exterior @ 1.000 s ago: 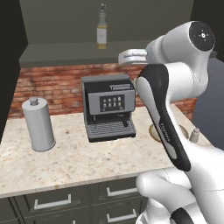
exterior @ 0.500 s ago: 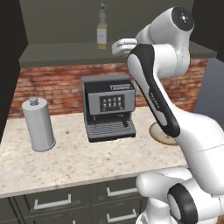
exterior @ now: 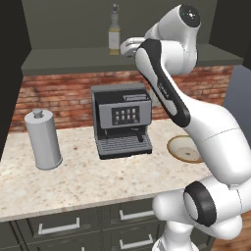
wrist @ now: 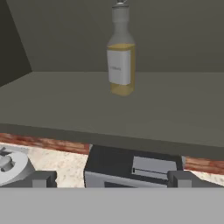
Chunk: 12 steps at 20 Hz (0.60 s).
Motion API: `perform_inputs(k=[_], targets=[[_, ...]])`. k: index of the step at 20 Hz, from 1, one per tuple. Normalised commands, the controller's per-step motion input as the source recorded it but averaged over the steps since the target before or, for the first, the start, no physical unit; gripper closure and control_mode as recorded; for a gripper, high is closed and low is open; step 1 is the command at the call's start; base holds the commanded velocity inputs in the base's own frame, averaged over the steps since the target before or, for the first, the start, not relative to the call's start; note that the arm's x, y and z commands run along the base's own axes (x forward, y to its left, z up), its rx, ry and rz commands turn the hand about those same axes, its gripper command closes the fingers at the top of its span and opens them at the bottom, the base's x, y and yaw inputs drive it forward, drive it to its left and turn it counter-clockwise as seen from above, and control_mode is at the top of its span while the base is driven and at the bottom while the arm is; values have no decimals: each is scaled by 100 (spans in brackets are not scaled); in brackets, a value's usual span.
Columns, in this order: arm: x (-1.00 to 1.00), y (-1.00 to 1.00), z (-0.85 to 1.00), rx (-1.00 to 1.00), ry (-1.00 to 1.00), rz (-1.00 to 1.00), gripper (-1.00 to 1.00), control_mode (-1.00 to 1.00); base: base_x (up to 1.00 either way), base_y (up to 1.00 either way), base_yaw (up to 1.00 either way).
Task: Retrieve the bottle and the shaker from the cabinet and place them next to the mixing bowl on the counter. Then add garlic from the fridge to the mixing bowl.
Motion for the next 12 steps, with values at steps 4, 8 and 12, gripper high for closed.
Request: perform_inputs(k=[4,8,12], targets=[[61,9,15,-4,0,0,-100,-100,0,0,0],[77,24,1,-1,0,-1,-100,-100,0,0,0],[66,22,0,0,0,-1,-100,-100,0,0,0]])
